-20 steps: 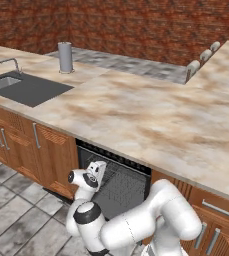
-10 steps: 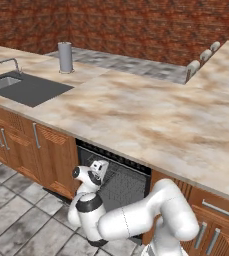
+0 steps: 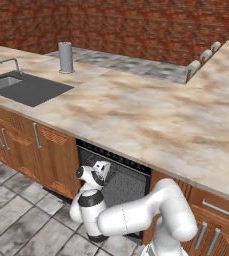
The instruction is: Open the dishwasher door and pull out the top rack.
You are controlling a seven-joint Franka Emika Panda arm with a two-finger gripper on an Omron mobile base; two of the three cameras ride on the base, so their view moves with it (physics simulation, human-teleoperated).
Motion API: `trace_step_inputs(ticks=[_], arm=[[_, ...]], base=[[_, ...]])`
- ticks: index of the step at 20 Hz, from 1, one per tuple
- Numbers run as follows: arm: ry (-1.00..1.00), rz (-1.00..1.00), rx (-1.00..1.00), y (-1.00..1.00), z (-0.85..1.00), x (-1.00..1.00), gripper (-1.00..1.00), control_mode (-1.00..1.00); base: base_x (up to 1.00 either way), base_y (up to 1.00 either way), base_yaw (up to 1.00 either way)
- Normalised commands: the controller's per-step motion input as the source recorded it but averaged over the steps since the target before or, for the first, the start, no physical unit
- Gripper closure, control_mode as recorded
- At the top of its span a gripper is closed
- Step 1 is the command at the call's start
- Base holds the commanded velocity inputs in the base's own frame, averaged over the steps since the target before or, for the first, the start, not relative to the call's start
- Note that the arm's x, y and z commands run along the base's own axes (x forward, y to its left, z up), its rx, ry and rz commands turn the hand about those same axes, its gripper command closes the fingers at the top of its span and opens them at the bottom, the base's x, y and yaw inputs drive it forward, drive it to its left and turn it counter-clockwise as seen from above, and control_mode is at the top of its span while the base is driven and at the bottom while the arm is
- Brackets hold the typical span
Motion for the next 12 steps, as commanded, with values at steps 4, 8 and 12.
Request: trace_step_inputs(ticks=[4,8,12], arm=[[-0.05,0.00,-0.18,0.00,-0.70,0.00,-1.00,-1.00],[-0.07,0.00,-0.21,0.00,-0.63,0.00,-1.00,-1.00],[-0.09,0.00,-0.22,0.00,-0.55,0.00,-1.00,-1.00]], base=[[0.00,0.00,0.00],[0.00,0.00,0.00],[0.00,0.00,0.00]])
